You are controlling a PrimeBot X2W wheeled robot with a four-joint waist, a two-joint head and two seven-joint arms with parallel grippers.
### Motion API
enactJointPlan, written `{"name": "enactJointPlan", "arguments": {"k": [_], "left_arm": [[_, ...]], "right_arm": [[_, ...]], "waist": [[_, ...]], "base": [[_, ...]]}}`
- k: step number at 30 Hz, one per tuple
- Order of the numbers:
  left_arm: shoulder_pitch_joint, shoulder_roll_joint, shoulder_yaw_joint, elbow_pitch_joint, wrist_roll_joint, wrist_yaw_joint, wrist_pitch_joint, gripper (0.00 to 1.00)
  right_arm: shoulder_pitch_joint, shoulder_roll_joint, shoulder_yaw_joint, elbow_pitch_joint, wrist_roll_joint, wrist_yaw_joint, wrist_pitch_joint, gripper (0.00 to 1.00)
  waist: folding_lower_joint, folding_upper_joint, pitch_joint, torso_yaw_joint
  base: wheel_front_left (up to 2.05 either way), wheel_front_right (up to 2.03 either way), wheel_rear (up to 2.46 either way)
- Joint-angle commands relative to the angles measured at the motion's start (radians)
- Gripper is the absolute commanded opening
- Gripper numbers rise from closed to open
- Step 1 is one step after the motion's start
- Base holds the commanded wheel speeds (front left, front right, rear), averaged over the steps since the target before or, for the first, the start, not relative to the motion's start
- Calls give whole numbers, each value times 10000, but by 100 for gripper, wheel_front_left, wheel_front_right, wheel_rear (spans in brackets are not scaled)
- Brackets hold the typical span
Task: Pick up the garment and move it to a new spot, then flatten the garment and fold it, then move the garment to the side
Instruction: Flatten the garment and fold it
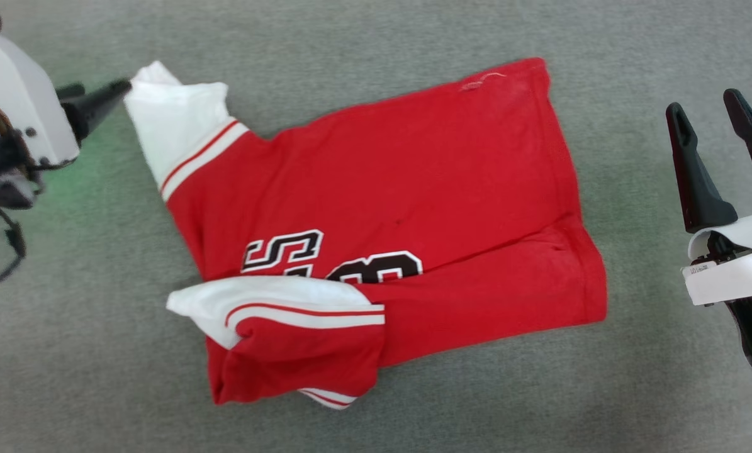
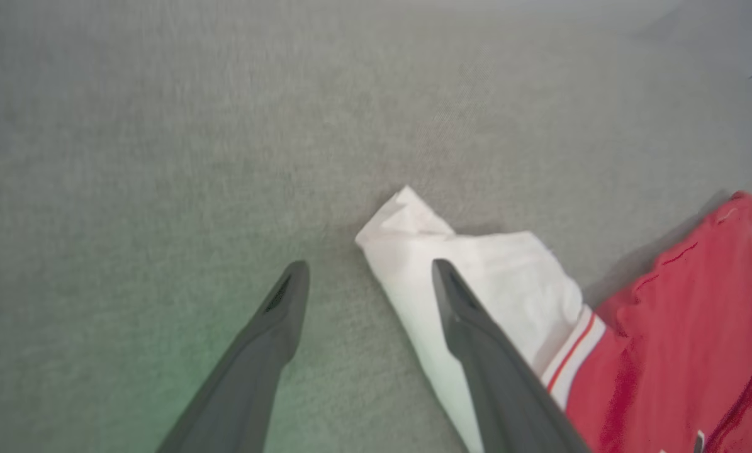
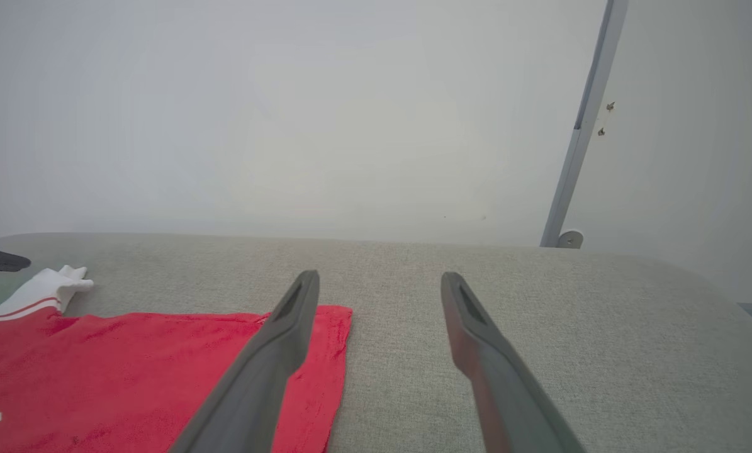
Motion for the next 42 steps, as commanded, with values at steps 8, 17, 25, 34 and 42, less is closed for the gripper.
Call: {"name": "enactJointPlan", "arguments": {"k": [8, 17, 25, 34, 42], "left_arm": [[-1453, 52, -529, 469, -280, 475, 3270, 100], [-1527, -383, -667, 605, -460, 218, 3784, 0], [-1856, -770, -579, 547, -285, -203, 3398, 0], [-2107, -1435, -590, 491, -89, -783, 2856, 0], [-2241, -1765, -701, 459, 121, -1152, 2592, 0]], "right_arm": [[-65, -64, 193, 136, 281, -16, -81, 100], [-568, -369, 659, 168, 290, -16, 138, 100], [-2363, -1625, 2366, 521, 900, -16, 2846, 100], [-5568, -2215, 4258, 2461, 2262, -16, 6916, 100], [-7187, -2324, 5351, 4228, 2824, -16, 8516, 100]], "waist": [[0, 0, 375, -359], [0, 0, 667, -307], [0, 0, 957, 105], [0, 0, 1317, 795], [0, 0, 1489, 1221]], "base": [[0, 0, 0], [0, 0, 0], [0, 0, 0], [0, 0, 0], [0, 0, 0]]}}
